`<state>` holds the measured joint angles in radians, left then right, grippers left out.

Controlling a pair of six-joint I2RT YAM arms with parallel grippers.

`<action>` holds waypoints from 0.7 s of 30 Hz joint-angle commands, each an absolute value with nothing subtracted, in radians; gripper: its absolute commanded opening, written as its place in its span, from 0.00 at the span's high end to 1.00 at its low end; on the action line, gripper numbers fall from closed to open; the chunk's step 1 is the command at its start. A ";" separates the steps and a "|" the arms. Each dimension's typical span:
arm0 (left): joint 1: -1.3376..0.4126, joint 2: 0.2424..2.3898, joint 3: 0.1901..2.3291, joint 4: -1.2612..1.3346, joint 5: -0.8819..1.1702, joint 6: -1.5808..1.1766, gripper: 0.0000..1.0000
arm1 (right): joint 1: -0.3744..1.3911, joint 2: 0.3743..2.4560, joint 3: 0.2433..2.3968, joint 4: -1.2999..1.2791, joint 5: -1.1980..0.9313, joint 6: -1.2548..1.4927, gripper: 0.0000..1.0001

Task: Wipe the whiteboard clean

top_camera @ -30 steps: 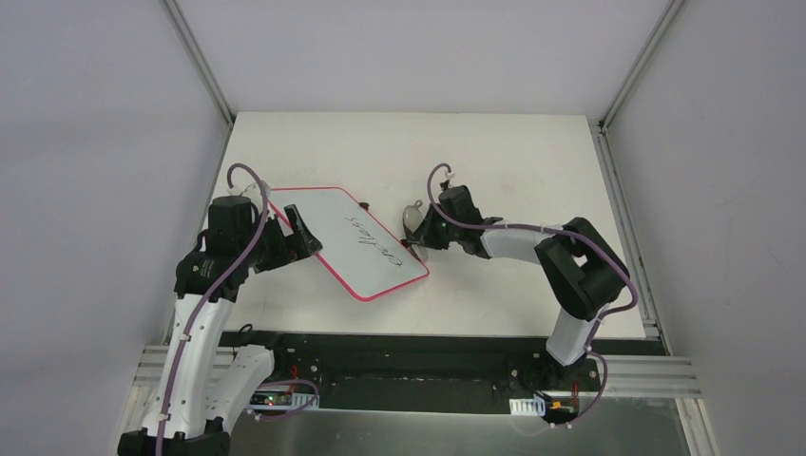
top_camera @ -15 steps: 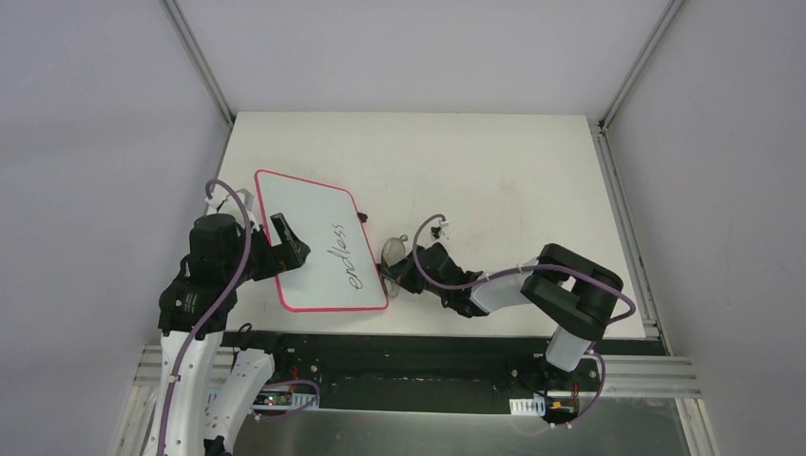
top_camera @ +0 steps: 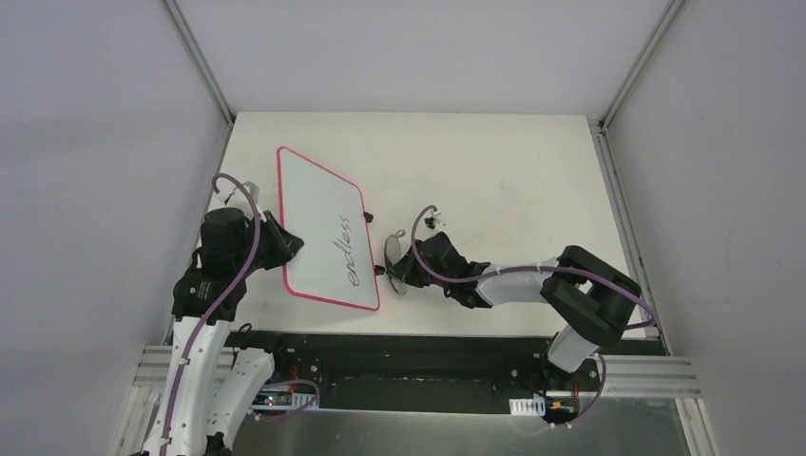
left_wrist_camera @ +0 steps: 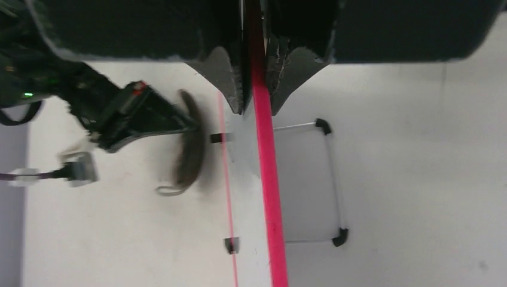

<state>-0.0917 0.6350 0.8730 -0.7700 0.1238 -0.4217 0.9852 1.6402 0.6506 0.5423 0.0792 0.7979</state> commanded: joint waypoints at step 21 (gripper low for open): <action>-0.110 0.870 0.772 -0.703 0.233 -0.310 1.00 | 1.141 1.776 0.964 0.364 0.100 0.612 1.00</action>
<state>-0.0963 0.7723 0.8726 -0.5522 0.2279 -0.4328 1.1061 1.6791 0.7864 0.3935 0.1757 0.7040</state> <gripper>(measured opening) 0.062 0.057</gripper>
